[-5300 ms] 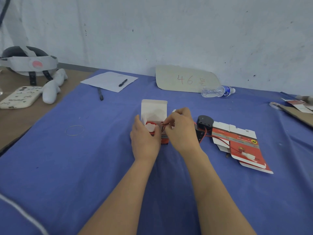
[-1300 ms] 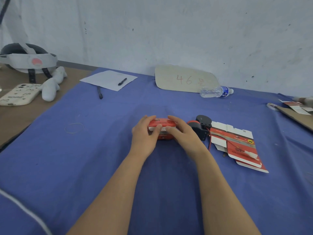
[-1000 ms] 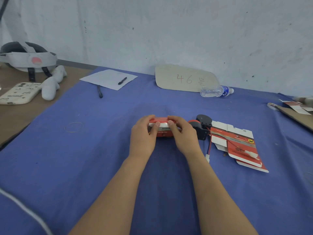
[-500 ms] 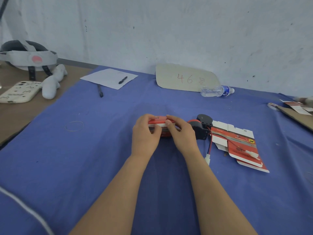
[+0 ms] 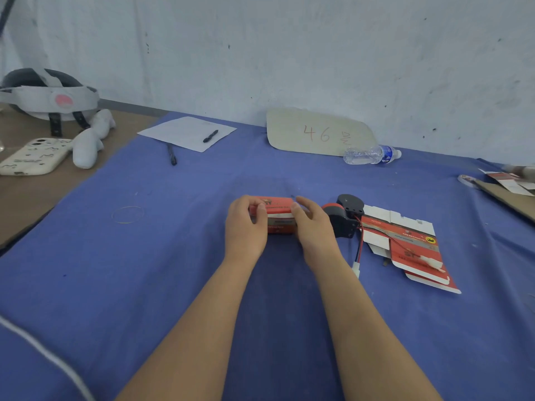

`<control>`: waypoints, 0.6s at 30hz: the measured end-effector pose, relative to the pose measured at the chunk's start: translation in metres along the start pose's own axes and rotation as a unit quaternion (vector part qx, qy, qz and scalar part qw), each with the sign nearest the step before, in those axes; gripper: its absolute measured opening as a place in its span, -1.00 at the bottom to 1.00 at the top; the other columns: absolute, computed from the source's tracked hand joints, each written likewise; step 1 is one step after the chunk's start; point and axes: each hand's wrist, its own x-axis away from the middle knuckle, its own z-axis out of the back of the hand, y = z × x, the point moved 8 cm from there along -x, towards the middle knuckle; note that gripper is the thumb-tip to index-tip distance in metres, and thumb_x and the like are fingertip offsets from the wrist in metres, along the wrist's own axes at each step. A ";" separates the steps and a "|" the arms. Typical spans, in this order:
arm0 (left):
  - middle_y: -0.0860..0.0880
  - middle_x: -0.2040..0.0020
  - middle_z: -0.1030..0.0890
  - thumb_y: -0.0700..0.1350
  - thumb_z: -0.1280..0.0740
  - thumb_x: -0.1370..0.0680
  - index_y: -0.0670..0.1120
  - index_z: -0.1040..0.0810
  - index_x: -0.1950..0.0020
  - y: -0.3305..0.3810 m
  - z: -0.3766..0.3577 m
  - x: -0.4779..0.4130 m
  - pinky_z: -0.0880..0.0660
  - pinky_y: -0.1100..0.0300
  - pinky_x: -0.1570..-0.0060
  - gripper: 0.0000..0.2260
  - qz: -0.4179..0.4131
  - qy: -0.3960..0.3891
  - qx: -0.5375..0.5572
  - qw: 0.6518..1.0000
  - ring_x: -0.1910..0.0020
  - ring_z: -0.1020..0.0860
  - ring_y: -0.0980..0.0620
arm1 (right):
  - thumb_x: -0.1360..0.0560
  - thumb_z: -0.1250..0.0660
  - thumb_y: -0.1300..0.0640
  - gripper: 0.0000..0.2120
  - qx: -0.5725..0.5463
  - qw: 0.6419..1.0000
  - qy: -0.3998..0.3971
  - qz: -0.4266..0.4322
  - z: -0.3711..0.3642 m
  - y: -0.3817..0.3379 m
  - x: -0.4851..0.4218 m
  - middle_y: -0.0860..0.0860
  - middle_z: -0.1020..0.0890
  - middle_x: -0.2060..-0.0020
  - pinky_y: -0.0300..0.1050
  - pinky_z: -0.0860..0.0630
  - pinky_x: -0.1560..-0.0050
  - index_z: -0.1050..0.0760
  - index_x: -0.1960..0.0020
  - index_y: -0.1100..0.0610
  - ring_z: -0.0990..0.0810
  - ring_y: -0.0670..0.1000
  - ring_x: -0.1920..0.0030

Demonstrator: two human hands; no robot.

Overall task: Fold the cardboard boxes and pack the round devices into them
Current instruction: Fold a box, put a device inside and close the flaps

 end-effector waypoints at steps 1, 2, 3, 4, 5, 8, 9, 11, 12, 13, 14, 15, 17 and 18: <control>-0.06 -0.18 -0.51 -0.19 -0.21 -0.61 -0.16 -0.51 -0.07 0.000 0.000 0.000 -0.42 0.15 -0.15 -0.88 0.006 0.002 0.001 1.000 -0.08 -0.45 0.07 | -0.61 -0.20 0.13 -0.67 0.004 1.000 0.000 -0.004 0.000 0.000 -0.001 0.02 -0.55 -0.18 -0.19 -0.46 -0.08 -0.42 -0.36 0.14 -0.53 0.00 -0.16; -0.07 -0.18 -0.51 -0.20 -0.21 -0.61 -0.16 -0.50 -0.08 -0.001 0.000 0.001 -0.43 0.12 -0.16 -0.89 0.010 0.005 0.005 1.000 -0.10 -0.47 0.04 | -0.61 -0.19 0.15 -0.67 0.006 1.000 -0.001 -0.008 -0.001 0.001 -0.001 0.05 -0.55 -0.21 -0.14 -0.48 -0.13 -0.44 -0.35 0.17 -0.53 0.02 -0.18; -0.07 -0.19 -0.51 -0.20 -0.22 -0.60 -0.15 -0.49 -0.09 -0.001 0.001 0.001 -0.43 0.10 -0.17 -0.89 0.015 0.005 0.010 1.000 -0.13 -0.48 0.02 | -0.61 -0.19 0.17 -0.68 0.001 1.000 -0.002 -0.014 -0.001 0.002 -0.001 0.08 -0.55 -0.22 -0.09 -0.49 -0.18 -0.44 -0.34 0.18 -0.53 0.04 -0.20; -0.07 -0.21 -0.50 -0.20 -0.22 -0.60 -0.15 -0.48 -0.14 -0.001 0.001 0.001 -0.44 0.09 -0.19 -0.86 0.018 0.004 0.016 1.000 -0.15 -0.48 0.00 | -0.61 -0.19 0.18 -0.68 -0.010 1.000 -0.004 -0.023 -0.002 0.003 -0.001 0.09 -0.55 -0.23 -0.03 -0.49 -0.24 -0.44 -0.34 0.19 -0.53 0.06 -0.21; -0.06 -0.23 -0.50 -0.19 -0.22 -0.60 -0.14 -0.46 -0.20 -0.001 0.001 0.001 -0.44 0.07 -0.21 -0.82 0.023 0.002 0.021 1.000 -0.18 -0.49 -0.01 | -0.61 -0.18 0.19 -0.68 -0.022 0.999 -0.007 -0.031 -0.002 0.005 -0.001 0.10 -0.54 -0.23 0.01 -0.47 -0.27 -0.43 -0.34 0.19 -0.53 0.07 -0.22; -0.04 -0.32 -0.46 -0.16 -0.23 -0.61 -0.13 -0.34 -0.39 -0.003 0.001 0.002 -0.41 0.06 -0.29 -0.65 0.047 -0.004 0.040 0.998 -0.26 -0.47 -0.01 | -0.61 -0.18 0.20 -0.68 -0.034 0.998 -0.010 -0.043 -0.002 0.007 -0.002 0.07 -0.52 -0.25 0.02 -0.45 -0.30 -0.40 -0.36 0.16 -0.51 0.05 -0.24; -0.03 -0.33 -0.45 -0.16 -0.23 -0.61 -0.14 -0.30 -0.43 -0.005 0.000 0.002 -0.40 0.08 -0.30 -0.61 0.059 -0.006 0.045 0.997 -0.28 -0.47 0.00 | -0.62 -0.18 0.20 -0.68 -0.029 0.999 -0.011 -0.043 -0.002 0.008 -0.002 0.07 -0.52 -0.26 0.02 -0.45 -0.31 -0.39 -0.37 0.17 -0.50 0.05 -0.25; -0.01 -0.25 -0.47 -0.14 -0.23 -0.61 -0.15 -0.30 -0.43 -0.007 -0.001 0.002 -0.39 0.18 -0.22 -0.61 0.076 -0.012 0.034 0.996 -0.24 -0.48 -0.01 | -0.62 -0.17 0.21 -0.66 -0.016 0.999 -0.014 -0.046 -0.004 0.009 -0.002 0.07 -0.52 -0.26 0.02 -0.43 -0.32 -0.38 -0.38 0.20 -0.49 0.05 -0.26; 0.00 -0.20 -0.49 -0.13 -0.22 -0.61 -0.16 -0.36 -0.38 -0.008 -0.002 0.002 -0.39 0.20 -0.14 -0.66 0.076 -0.014 0.013 0.997 -0.21 -0.50 -0.02 | -0.62 -0.17 0.22 -0.67 -0.008 0.999 -0.016 -0.046 -0.004 0.009 -0.002 0.07 -0.54 -0.23 0.00 -0.45 -0.30 -0.40 -0.36 0.21 -0.51 0.05 -0.24; -0.02 -0.18 -0.52 -0.13 -0.21 -0.62 -0.17 -0.42 -0.31 -0.008 -0.003 0.001 -0.38 0.20 -0.08 -0.72 0.072 -0.017 -0.009 0.997 -0.17 -0.51 -0.04 | -0.62 -0.16 0.23 -0.71 0.003 0.999 -0.020 -0.043 -0.005 0.009 -0.002 0.06 -0.57 -0.17 -0.05 -0.48 -0.23 -0.44 -0.32 0.22 -0.53 0.02 -0.18; -0.06 -0.16 -0.54 -0.13 -0.19 -0.62 -0.17 -0.46 -0.25 -0.007 -0.004 0.001 -0.38 0.20 -0.04 -0.76 0.069 -0.020 -0.026 0.997 -0.14 -0.52 -0.05 | -0.62 -0.15 0.24 -0.75 0.019 0.999 -0.022 -0.037 -0.006 0.009 -0.002 0.01 -0.61 -0.06 -0.15 -0.51 -0.10 -0.51 -0.23 0.19 -0.56 -0.03 -0.09; -0.09 -0.15 -0.55 -0.14 -0.18 -0.62 -0.17 -0.48 -0.22 -0.006 -0.005 0.001 -0.39 0.19 -0.02 -0.77 0.067 -0.023 -0.036 0.997 -0.11 -0.51 -0.06 | -0.62 -0.13 0.24 -0.77 0.036 0.999 -0.023 -0.031 -0.006 0.009 -0.002 -0.06 -0.62 0.05 -0.26 -0.49 0.04 -0.56 -0.10 0.12 -0.56 -0.10 0.02; -0.12 -0.15 -0.55 -0.15 -0.14 -0.63 -0.18 -0.48 -0.21 -0.004 -0.008 0.002 -0.41 0.15 -0.02 -0.77 0.067 -0.030 -0.047 0.996 -0.10 -0.51 -0.08 | -0.61 -0.10 0.25 -0.70 0.057 0.998 -0.021 -0.019 -0.009 0.007 -0.002 -0.16 -0.58 0.19 -0.41 -0.41 0.26 -0.53 0.11 -0.01 -0.52 -0.19 0.16; -0.12 -0.14 -0.55 -0.15 -0.12 -0.64 -0.18 -0.46 -0.21 -0.004 -0.009 0.003 -0.42 0.11 -0.06 -0.78 0.069 -0.033 -0.054 0.996 -0.11 -0.51 -0.09 | -0.61 -0.09 0.25 -0.69 0.065 0.998 -0.022 -0.016 -0.010 0.007 -0.001 -0.17 -0.57 0.22 -0.45 -0.38 0.32 -0.51 0.13 -0.03 -0.50 -0.21 0.19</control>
